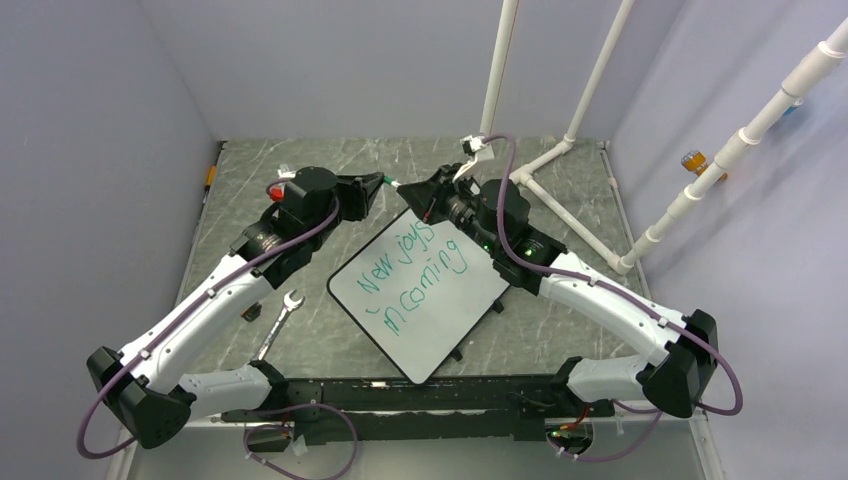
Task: Write a sentence on the whiteboard
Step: Insert the pen cap into the whiteboard marker, then pass from the right arm to the left
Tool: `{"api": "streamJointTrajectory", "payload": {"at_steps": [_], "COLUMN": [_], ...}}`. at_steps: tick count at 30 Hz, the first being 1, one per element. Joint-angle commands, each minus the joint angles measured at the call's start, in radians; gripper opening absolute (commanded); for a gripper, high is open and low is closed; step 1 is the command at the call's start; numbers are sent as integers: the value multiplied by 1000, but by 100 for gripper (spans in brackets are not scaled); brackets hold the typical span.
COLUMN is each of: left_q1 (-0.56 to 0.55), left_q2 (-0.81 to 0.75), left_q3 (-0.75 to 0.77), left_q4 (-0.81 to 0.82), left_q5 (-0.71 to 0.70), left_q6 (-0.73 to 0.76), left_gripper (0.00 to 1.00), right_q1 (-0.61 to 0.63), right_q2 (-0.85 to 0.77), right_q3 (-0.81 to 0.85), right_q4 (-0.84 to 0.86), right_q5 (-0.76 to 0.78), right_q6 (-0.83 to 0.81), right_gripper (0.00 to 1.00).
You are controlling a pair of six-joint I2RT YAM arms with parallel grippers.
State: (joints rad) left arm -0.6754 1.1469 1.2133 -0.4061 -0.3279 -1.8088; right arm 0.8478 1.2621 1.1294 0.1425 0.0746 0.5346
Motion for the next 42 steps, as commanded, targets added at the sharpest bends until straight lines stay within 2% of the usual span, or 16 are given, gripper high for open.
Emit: {"api": "streamJointTrajectory", "payload": {"at_steps": [1,12,18,24,30,32,39,42], "left_q1": [-82,-120,-128,-130,-127,-126,-121,-116], "left_q2": [-40,-63,-77,-103,-120,-126,-170,-188], "left_q3": [27,-9,-27,-56,-81,-87,-117,-126], "left_q4": [116,231,299,294,310,300,268,250], "left_q5": [150,139,157,151,139,140,115,100], "left_q6": [22,86,148,154,168,166,164,167], "left_gripper": [0,0,0,1,33,39,53,50], "right_q1": [-4,-57,-61,-60,-61,-60,-59,-60], "right_q2": [32,62,53,19,-33,-51,-110,-129], "right_q3": [-26,-76,-87,-95,-78,-73,-72,-74], "right_q4": [130,277,312,291,216,192,120,106], "right_q5": [-16,-111,-140,-143,-123,-115,-86,-89], "right_q6": [102,263,258,210,145,124,76,63], "right_gripper": [0,0,0,0,0,0,0,0]}}
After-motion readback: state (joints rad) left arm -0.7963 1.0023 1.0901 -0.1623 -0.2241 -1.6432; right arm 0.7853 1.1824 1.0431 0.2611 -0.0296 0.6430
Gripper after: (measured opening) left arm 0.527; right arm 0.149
